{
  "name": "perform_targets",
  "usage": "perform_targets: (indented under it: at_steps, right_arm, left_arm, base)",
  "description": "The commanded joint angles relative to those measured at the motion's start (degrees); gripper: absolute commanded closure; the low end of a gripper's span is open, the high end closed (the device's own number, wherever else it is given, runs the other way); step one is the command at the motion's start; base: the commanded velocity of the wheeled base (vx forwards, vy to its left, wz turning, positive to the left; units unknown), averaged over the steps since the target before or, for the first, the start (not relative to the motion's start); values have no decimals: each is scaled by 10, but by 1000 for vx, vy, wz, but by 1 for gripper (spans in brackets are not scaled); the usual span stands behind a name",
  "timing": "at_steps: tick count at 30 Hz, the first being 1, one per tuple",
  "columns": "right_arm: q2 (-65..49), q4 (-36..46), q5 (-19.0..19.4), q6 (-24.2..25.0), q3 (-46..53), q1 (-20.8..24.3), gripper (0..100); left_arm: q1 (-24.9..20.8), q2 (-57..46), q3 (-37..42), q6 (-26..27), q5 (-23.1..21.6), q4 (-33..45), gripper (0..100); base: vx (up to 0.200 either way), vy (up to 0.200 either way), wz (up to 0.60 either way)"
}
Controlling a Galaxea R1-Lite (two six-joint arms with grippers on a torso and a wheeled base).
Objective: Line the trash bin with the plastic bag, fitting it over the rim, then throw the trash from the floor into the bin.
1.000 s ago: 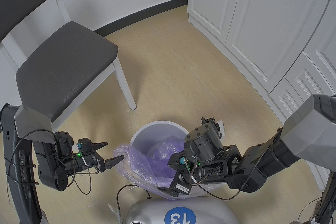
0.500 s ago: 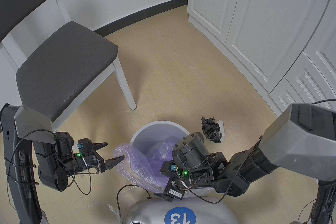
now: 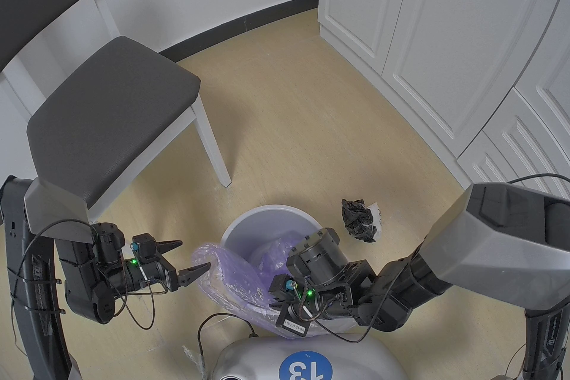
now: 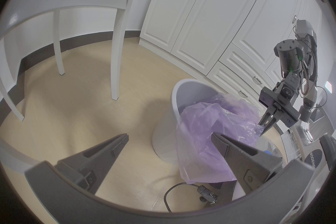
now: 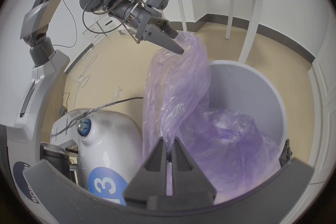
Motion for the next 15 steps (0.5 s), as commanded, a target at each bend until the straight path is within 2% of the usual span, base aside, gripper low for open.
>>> perform_targets:
  at_steps: [1,8,15]
  right_arm:
    - [-15,6,0,0,-19,-17,100]
    - [-42,64,-1,0,-95,-63,100]
    - [-37,195,-2,2,-252,-103,100]
  left_arm:
    - [2,-4,0,4,0,-10,0]
    - [3,-9,0,15,0,-10,0]
    - [-7,-3,-7,12,5,-10,0]
  base:
    - [0,0,0]
    - [0,0,0]
    - [0,0,0]
